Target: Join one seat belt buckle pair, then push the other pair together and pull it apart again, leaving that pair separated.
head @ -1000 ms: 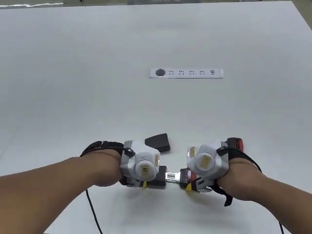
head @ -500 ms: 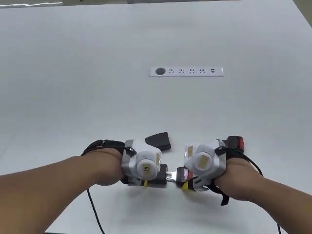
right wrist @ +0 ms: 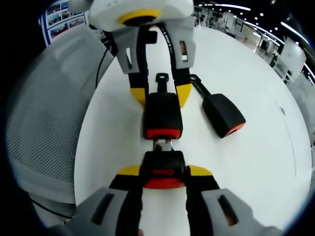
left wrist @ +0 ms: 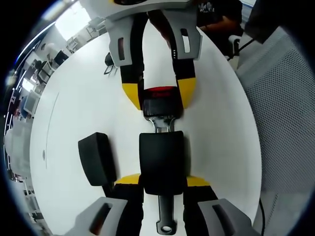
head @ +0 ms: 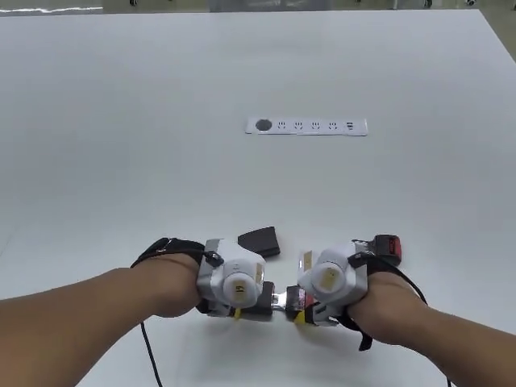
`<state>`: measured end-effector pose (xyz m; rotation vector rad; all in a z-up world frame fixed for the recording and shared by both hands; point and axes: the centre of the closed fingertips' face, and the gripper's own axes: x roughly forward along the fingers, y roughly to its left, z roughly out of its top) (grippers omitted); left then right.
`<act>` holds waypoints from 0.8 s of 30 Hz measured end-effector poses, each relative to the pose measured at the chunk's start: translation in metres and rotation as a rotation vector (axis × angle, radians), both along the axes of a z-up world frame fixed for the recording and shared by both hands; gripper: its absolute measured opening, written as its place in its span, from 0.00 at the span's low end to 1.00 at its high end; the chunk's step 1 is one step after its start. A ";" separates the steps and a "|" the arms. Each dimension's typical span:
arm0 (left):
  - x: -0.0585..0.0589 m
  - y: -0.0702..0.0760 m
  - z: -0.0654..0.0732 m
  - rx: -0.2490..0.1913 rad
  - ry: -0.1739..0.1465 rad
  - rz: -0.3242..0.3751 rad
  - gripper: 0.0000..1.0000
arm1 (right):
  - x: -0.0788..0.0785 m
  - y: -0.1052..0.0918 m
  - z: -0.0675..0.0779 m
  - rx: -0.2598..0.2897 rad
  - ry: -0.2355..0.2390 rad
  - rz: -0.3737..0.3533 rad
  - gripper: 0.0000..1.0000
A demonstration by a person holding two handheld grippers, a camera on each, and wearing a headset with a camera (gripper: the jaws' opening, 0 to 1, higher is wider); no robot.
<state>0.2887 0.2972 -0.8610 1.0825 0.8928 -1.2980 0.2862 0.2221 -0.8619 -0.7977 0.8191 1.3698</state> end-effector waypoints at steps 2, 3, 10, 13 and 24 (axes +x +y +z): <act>0.000 0.000 0.000 -0.006 0.001 0.005 0.30 | 0.000 0.004 0.001 0.001 -0.005 -0.005 0.32; 0.000 -0.001 0.000 -0.007 0.002 0.006 0.30 | 0.000 0.010 0.002 0.015 -0.002 -0.010 0.32; 0.000 0.000 0.000 -0.025 0.003 0.014 0.30 | 0.002 0.013 0.002 0.024 0.020 -0.022 0.31; 0.000 -0.001 0.001 -0.018 -0.001 0.016 0.30 | 0.002 0.016 0.001 0.022 0.022 -0.020 0.31; -0.001 0.002 0.002 -0.042 -0.010 0.032 0.30 | 0.001 0.014 0.000 0.021 -0.010 0.011 0.32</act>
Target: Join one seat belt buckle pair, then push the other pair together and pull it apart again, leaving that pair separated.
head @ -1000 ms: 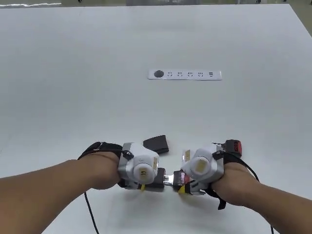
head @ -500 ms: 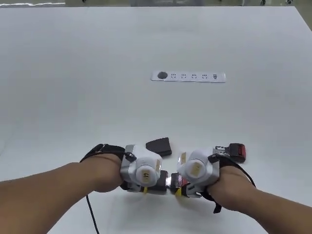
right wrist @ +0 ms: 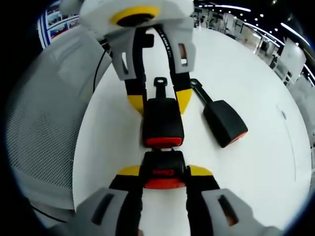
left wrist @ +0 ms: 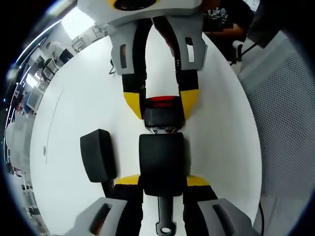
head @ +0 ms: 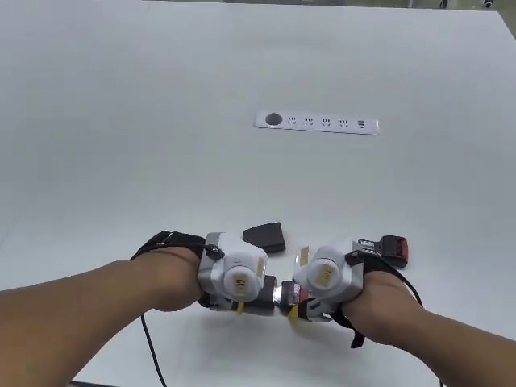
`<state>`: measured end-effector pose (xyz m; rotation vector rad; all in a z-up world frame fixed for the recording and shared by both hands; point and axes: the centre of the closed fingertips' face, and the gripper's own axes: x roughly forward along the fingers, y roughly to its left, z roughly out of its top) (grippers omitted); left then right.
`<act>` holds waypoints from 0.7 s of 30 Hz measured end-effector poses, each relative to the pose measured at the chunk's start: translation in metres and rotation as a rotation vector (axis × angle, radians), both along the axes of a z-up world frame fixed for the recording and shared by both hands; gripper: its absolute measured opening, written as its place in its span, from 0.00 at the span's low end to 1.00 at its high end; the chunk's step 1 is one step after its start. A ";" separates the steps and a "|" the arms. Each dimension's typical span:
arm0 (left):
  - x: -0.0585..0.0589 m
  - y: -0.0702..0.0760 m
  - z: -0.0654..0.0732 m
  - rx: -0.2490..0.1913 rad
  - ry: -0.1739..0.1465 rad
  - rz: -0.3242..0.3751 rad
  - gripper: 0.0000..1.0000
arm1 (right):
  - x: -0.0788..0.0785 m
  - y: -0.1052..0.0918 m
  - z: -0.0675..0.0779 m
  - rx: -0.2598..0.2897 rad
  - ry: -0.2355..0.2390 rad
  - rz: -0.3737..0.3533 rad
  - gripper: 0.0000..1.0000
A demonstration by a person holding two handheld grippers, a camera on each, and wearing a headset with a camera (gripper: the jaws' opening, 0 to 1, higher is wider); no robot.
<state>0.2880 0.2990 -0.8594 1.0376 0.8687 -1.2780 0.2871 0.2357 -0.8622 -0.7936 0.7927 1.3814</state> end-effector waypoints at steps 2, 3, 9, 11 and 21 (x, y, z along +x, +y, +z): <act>0.001 0.001 0.000 -0.006 -0.009 -0.004 0.30 | 0.000 -0.001 0.002 0.043 0.002 0.003 0.32; 0.001 0.001 0.000 -0.009 -0.011 -0.001 0.30 | 0.001 -0.001 0.002 0.060 0.013 -0.018 0.32; 0.003 0.002 0.001 -0.061 -0.018 0.029 0.30 | 0.001 -0.002 0.001 0.081 0.016 -0.039 0.33; 0.003 0.001 0.001 -0.059 -0.015 0.023 0.30 | 0.001 -0.002 0.001 0.078 0.015 -0.035 0.33; 0.002 0.001 0.000 -0.039 0.010 0.035 0.32 | 0.000 -0.001 0.001 0.058 -0.002 -0.025 0.35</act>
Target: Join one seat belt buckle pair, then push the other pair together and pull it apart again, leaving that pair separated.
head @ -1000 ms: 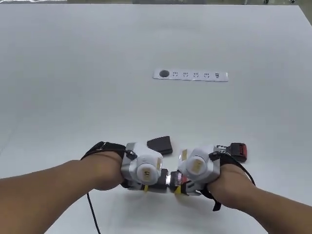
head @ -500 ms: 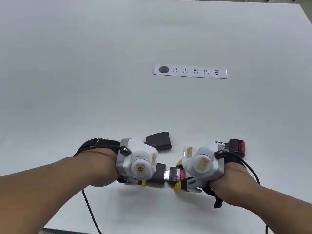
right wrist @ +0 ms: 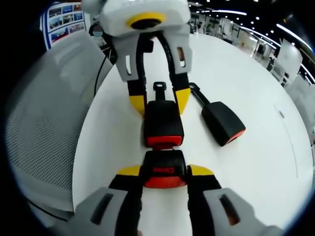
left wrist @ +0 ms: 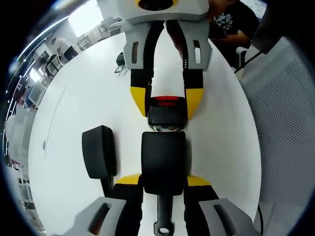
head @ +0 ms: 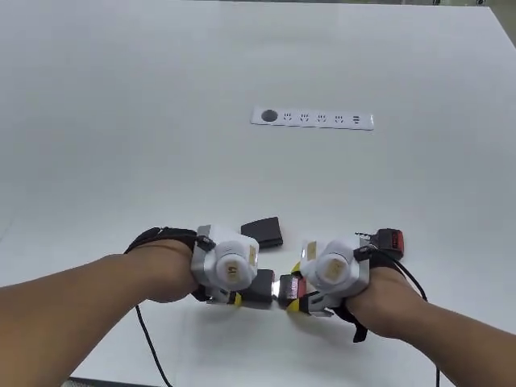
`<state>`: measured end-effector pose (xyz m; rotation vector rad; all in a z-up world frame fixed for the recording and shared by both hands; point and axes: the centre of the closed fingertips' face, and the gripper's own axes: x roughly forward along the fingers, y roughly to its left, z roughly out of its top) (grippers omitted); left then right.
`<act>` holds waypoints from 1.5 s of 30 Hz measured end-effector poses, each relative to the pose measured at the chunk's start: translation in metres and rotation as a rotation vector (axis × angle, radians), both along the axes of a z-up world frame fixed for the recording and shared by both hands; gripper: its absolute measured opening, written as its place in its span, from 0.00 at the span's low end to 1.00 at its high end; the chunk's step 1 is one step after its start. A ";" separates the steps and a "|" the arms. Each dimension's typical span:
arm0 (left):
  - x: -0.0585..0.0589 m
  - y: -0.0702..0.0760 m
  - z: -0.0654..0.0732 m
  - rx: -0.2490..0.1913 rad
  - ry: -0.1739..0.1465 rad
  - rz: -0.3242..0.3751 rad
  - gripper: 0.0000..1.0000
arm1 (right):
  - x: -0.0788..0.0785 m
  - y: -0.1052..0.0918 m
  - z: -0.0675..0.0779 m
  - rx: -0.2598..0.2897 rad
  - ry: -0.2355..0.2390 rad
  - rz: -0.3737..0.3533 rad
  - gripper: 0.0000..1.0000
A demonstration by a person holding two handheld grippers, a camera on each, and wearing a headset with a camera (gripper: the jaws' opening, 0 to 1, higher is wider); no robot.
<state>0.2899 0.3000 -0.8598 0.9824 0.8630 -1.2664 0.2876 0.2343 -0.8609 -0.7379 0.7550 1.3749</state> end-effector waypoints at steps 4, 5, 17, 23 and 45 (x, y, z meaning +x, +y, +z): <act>0.000 0.000 0.002 -0.023 -0.030 -0.026 0.33 | 0.000 0.001 0.001 -0.004 -0.004 -0.010 0.36; 0.000 0.001 0.002 -0.027 -0.032 -0.013 0.33 | 0.000 0.001 0.001 -0.006 -0.004 -0.013 0.36; 0.007 -0.007 0.045 -0.093 -0.103 0.018 0.35 | 0.000 -0.001 0.035 0.056 -0.023 -0.043 0.34; 0.025 -0.012 0.049 -0.106 -0.116 0.053 0.35 | 0.009 -0.015 0.040 0.034 -0.059 -0.032 0.34; 0.091 -0.006 0.041 -0.057 -0.110 0.117 0.43 | 0.097 -0.152 0.049 -0.085 -0.138 -0.188 0.34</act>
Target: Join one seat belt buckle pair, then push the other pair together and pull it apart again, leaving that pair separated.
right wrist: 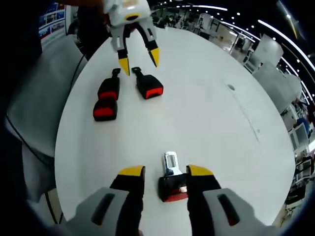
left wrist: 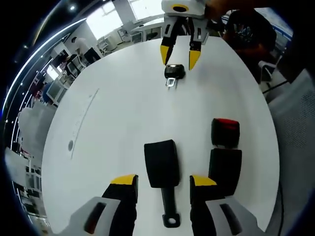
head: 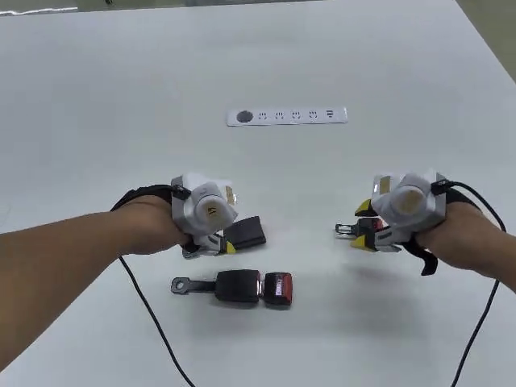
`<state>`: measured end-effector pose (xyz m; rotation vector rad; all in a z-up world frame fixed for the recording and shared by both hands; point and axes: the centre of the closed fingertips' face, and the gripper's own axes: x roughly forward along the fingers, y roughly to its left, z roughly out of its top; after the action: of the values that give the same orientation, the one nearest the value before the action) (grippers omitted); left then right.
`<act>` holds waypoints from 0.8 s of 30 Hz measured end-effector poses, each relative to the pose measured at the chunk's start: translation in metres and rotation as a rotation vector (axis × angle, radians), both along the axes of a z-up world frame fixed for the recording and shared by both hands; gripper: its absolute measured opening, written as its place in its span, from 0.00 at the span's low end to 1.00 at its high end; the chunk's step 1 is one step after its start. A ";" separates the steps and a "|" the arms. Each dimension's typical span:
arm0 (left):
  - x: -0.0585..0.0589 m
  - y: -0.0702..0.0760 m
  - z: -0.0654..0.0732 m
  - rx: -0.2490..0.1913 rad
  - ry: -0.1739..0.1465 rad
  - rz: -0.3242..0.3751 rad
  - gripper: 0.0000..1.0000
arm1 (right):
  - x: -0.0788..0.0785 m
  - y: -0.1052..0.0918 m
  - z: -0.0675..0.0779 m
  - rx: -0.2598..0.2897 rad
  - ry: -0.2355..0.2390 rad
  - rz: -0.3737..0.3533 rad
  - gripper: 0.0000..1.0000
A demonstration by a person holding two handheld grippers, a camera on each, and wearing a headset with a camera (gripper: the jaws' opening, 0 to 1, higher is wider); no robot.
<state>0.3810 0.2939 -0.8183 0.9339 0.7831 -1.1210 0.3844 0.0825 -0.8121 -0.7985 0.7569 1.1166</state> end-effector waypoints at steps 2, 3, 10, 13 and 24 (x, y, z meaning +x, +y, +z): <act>0.004 0.000 -0.003 0.011 0.003 0.001 0.44 | 0.002 -0.009 0.001 -0.030 -0.005 -0.012 0.34; 0.006 -0.001 -0.004 0.011 0.004 0.002 0.44 | 0.002 -0.010 0.000 -0.031 0.000 -0.014 0.35; 0.007 -0.004 -0.018 0.038 0.038 -0.005 0.45 | -0.004 -0.020 -0.020 -0.074 0.064 0.005 0.38; 0.004 -0.006 -0.024 0.075 0.019 -0.046 0.44 | -0.002 -0.024 -0.026 -0.086 0.081 -0.002 0.38; 0.007 -0.007 -0.038 0.075 0.068 -0.064 0.35 | 0.002 -0.024 -0.041 -0.103 0.141 0.002 0.35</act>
<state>0.3883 0.2873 -0.8563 0.9940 0.8604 -1.1907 0.3860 0.0581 -0.8532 -0.8127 0.9378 1.1512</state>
